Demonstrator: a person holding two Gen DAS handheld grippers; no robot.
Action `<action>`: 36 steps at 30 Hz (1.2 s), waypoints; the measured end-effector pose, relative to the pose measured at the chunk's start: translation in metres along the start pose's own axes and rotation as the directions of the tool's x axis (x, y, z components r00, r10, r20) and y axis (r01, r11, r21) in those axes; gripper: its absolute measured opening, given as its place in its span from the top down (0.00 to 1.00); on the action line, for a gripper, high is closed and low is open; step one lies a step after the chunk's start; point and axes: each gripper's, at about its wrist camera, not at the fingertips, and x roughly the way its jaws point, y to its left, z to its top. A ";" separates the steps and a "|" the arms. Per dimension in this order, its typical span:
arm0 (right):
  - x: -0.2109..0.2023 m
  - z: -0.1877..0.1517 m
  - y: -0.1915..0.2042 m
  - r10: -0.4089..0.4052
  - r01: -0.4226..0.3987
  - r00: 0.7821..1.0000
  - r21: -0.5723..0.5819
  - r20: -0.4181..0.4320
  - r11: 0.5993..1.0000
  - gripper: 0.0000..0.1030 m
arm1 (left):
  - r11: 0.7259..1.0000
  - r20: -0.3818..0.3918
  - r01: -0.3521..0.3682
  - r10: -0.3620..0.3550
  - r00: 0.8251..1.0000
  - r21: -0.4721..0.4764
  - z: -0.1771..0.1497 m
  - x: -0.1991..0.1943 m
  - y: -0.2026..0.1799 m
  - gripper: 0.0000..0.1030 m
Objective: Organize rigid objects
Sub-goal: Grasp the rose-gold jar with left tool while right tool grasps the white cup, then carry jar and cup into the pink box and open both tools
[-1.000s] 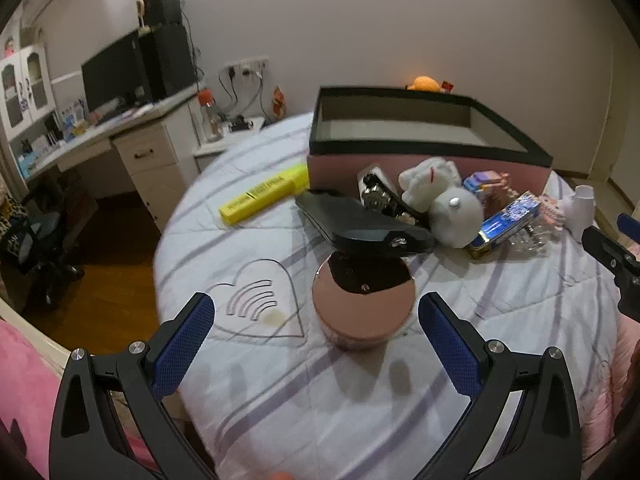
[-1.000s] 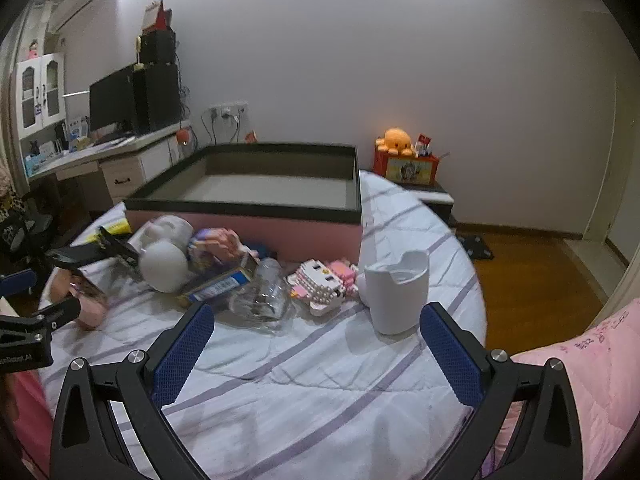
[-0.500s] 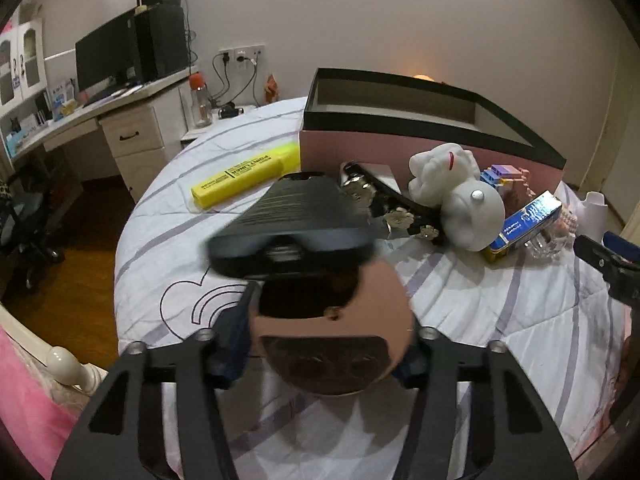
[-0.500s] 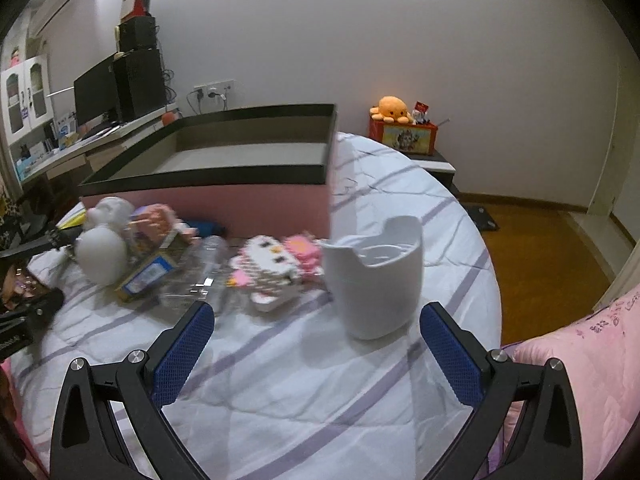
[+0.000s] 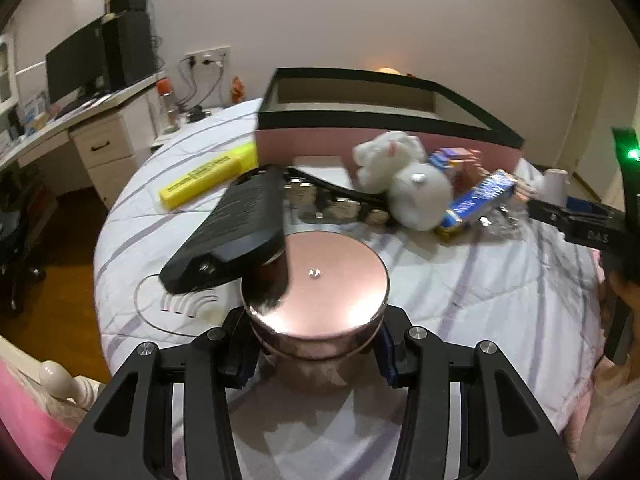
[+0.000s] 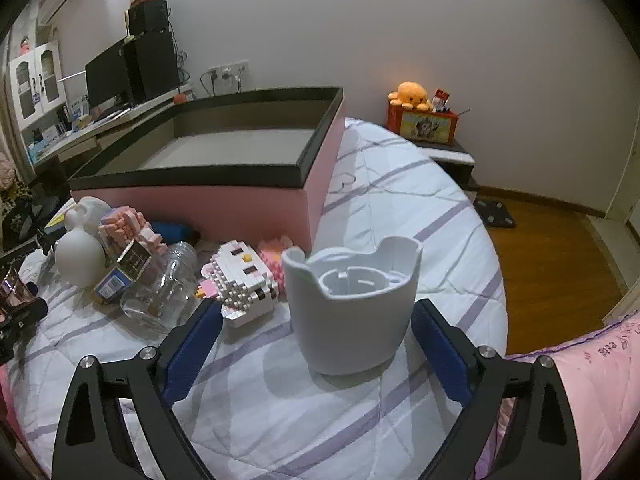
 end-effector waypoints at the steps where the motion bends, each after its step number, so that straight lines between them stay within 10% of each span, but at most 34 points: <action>1: -0.001 0.000 0.000 0.013 -0.013 1.000 0.000 0.005 1.000 0.16 | 1.000 0.000 0.027 -0.027 1.000 0.002 0.000 -0.002 -0.002 0.54; 21: 0.003 0.006 -0.031 0.147 -0.149 0.989 0.096 0.024 0.984 0.47 | 0.990 -0.006 0.125 -0.125 0.992 0.071 0.005 -0.018 -0.037 0.54; 36: -0.022 0.022 -0.015 0.218 -0.223 0.973 0.049 0.079 0.974 0.47 | 0.984 0.028 0.162 -0.165 0.986 0.074 0.034 -0.033 -0.044 0.54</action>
